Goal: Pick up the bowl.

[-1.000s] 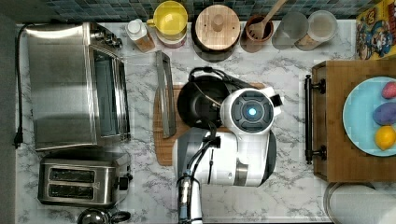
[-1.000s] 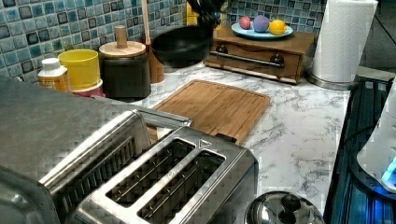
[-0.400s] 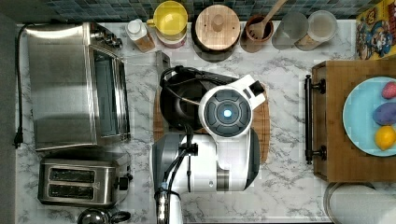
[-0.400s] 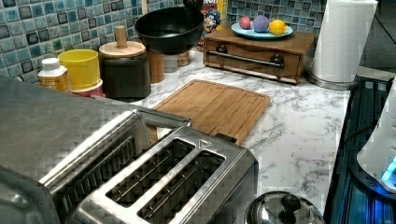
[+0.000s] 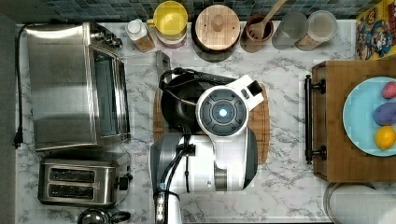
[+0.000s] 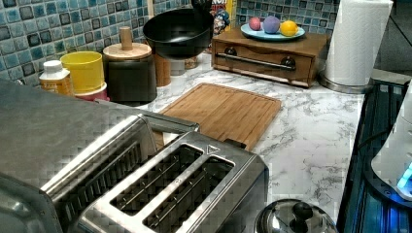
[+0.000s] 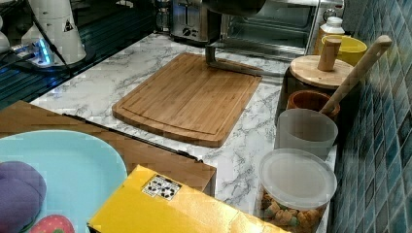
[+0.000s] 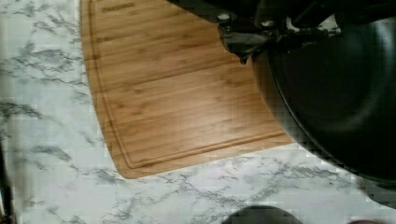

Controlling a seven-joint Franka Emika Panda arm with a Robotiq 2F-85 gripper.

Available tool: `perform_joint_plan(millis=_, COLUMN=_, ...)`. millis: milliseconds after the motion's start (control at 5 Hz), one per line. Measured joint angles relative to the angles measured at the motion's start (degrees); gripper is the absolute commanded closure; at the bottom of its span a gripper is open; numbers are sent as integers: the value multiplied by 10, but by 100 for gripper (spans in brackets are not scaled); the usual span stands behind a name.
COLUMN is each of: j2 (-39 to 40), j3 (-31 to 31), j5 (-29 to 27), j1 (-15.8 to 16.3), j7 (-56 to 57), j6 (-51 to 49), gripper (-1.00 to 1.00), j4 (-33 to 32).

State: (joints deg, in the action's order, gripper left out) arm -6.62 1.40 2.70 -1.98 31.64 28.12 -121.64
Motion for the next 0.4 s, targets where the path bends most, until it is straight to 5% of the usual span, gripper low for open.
perform_joint_plan(millis=400, j2=-1, j3=-1, j5=3, j1=-2, j7=0, j6=-2, gripper=100, j4=0)
